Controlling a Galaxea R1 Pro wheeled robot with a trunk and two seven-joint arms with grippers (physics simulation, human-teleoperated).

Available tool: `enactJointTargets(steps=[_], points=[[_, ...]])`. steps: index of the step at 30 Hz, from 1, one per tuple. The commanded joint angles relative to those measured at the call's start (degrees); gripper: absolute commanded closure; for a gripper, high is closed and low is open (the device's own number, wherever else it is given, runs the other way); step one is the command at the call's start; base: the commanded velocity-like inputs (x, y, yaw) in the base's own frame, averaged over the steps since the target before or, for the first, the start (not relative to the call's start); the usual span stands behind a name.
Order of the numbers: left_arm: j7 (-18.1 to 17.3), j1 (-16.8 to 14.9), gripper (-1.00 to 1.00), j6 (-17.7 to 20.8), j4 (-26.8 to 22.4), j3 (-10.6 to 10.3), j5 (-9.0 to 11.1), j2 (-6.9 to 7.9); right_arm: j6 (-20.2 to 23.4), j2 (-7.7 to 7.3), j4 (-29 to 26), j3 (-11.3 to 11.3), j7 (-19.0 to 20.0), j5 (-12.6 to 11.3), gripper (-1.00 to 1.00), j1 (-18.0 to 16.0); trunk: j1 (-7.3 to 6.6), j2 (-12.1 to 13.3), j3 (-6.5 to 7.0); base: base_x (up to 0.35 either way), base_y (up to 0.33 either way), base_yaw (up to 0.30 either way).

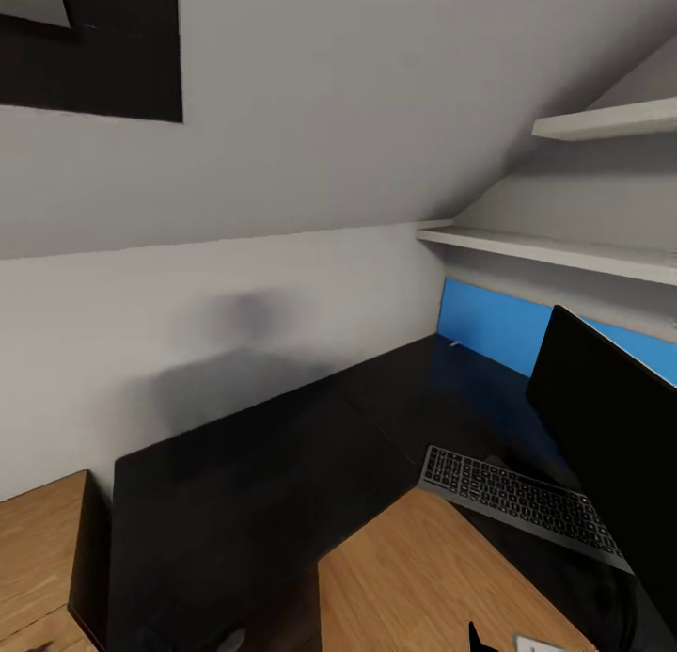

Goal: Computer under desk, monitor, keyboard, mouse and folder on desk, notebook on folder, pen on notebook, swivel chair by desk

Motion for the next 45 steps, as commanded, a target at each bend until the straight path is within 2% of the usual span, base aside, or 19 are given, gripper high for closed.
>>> enactJointTargets(steps=[1, 30, 33, 34, 37, 42, 45], points=[[0.37, 0.01, -1.0, 0.18, -0.13, -0.18, 0.6, 0.04, -0.16, 0.05, 0.01, -0.08, -0.01, -0.12, -1.0, -0.04, 0.02, -0.07, -0.1, 0.0, 0.0, -0.141], [0.37, 0.02, -1.0, -0.03, -0.35, -0.09, 0.6, -0.31, -0.21, 0.08, 0.04, -0.01, 0.26, 0.01, -1.0, -0.04, 0.02, -0.07, -0.16, 0.0, 0.0, -0.015], [0.27, 0.02, -1.0, -2.67, -0.8, -0.09, 0.55, -0.31, -0.27, 0.17, -0.09, 0.0, 0.19, 0.04, -1.0, -0.04, 0.02, -0.07, -0.16, 0.0, 0.0, 0.0], [0.18, 0.01, -1.0, -6.4, -1.23, -0.14, 0.53, -0.31, -1.21, 0.45, -0.24, -0.01, 0.14, 0.07, -1.0, -0.02, 0.02, -0.07, -0.16, 0.0, 0.0, 0.0], [0.14, 0.01, -1.0, -8.43, -1.41, -0.16, 0.52, -0.31, -3.25, 1.04, -0.63, -0.05, 0.07, 0.16, -1.0, 0.32, 0.02, -0.07, -0.16, 0.0, 0.0, 0.0], [0.14, 0.06, -1.0, -9.61, -1.51, -0.2, 0.51, -0.36, -7.2, 1.47, -1.54, -0.02, 0.0, 0.22, -1.0, 1.95, 0.02, -0.07, -0.16, 0.0, 0.0, 0.0], [0.16, 0.08, -1.0, -9.81, -1.53, -0.97, 0.43, -0.35, -8.73, 1.55, -1.98, -0.01, -0.01, 0.22, -1.0, 2.65, 0.02, -0.07, -0.16, 0.0, 0.0, 0.0]])
